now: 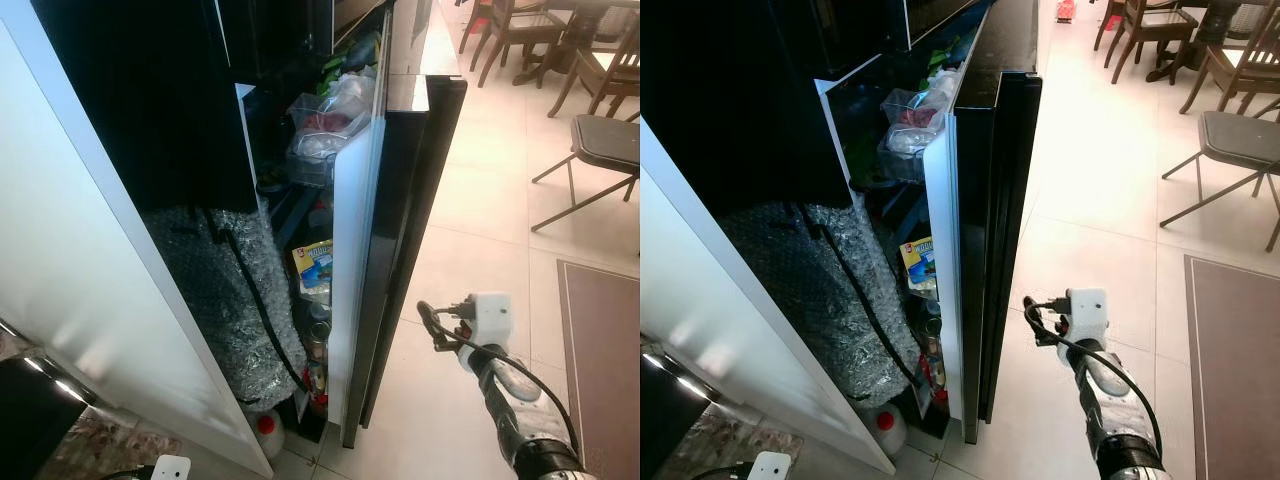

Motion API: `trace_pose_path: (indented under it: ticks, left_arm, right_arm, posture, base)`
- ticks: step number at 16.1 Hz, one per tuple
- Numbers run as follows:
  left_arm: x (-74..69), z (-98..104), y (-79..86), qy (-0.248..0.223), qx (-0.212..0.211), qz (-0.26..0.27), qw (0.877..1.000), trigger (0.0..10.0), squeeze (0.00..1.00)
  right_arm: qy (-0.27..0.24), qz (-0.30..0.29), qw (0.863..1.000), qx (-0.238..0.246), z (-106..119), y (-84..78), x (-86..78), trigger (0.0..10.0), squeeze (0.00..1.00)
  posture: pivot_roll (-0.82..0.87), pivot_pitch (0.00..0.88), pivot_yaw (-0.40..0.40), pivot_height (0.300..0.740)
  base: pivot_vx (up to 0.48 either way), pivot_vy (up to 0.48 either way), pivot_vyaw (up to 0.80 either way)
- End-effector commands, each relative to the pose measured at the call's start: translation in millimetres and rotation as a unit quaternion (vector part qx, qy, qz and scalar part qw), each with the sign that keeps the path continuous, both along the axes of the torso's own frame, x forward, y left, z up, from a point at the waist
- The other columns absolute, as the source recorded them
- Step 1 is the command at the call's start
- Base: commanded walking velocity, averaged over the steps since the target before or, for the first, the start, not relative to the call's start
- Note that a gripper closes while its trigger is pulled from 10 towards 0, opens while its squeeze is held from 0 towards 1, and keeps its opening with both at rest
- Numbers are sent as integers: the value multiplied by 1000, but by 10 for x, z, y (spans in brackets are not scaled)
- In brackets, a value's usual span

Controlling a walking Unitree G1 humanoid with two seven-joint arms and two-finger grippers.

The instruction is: Restocking fridge

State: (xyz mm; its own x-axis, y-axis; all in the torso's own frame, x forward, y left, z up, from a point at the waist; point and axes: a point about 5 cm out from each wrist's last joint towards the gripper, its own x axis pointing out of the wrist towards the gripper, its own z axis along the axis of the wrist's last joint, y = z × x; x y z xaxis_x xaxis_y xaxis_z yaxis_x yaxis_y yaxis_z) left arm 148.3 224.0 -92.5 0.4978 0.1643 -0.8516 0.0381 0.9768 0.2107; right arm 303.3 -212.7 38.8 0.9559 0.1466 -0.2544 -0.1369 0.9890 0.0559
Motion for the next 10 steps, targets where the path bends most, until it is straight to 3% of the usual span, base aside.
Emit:
trace_pose_path:
  ticks: [1, 4, 10]
  left_arm:
    - [-56, -10, 57, 8, 6, 7, 1000, 10000, 0]
    - [-55, -10, 56, 8, 7, 6, 1000, 10000, 0]
    - [-14, -1, 25, 3, 6, 3, 1000, 10000, 0]
  right_arm:
    - [-14, 22, 1000, 1, 82, 66, 61, 10000, 0]
    - [-22, 41, 999, 4, 123, 123, 87, 10000, 0]
    - [-51, 139, 989, 20, 290, 483, 192, 10000, 0]
  posture:
    - [-34, 0, 46, 740]
    - [-34, 0, 46, 740]
    - [-33, 0, 48, 740]
  base:
    - [0, 0, 0]
    - [0, 0, 0]
    - [0, 0, 0]
